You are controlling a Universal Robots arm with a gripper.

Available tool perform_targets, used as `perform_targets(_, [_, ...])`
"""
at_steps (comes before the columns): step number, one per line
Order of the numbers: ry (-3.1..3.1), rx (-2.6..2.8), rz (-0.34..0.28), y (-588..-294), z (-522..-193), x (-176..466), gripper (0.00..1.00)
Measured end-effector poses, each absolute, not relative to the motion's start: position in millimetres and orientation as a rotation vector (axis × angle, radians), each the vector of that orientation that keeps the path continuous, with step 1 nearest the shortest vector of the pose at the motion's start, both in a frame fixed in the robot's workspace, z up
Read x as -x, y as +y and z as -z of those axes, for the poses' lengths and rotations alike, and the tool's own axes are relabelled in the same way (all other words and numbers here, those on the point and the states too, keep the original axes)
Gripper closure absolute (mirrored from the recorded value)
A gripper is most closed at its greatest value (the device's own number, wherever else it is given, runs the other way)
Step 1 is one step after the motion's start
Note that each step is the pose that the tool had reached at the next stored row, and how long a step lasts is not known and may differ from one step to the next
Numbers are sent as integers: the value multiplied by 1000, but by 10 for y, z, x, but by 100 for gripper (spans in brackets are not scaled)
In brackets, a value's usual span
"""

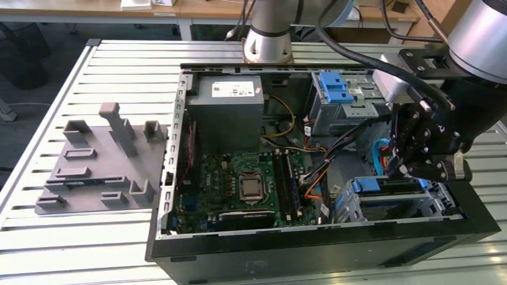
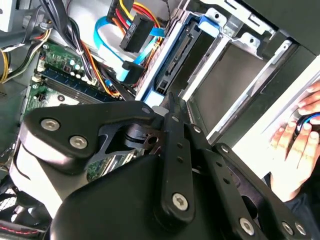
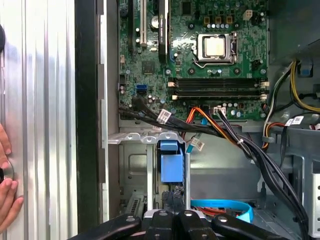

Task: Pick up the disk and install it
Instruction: 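Insert the first disk wire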

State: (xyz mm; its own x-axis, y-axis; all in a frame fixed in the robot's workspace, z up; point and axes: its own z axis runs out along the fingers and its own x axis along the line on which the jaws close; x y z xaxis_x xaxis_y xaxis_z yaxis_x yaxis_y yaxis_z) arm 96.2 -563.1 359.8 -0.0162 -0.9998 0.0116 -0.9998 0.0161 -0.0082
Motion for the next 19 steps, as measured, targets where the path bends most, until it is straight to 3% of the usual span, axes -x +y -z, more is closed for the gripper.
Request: perform_targets(19, [-2238,-2202,-23,-5486,-3674,-1207,89])
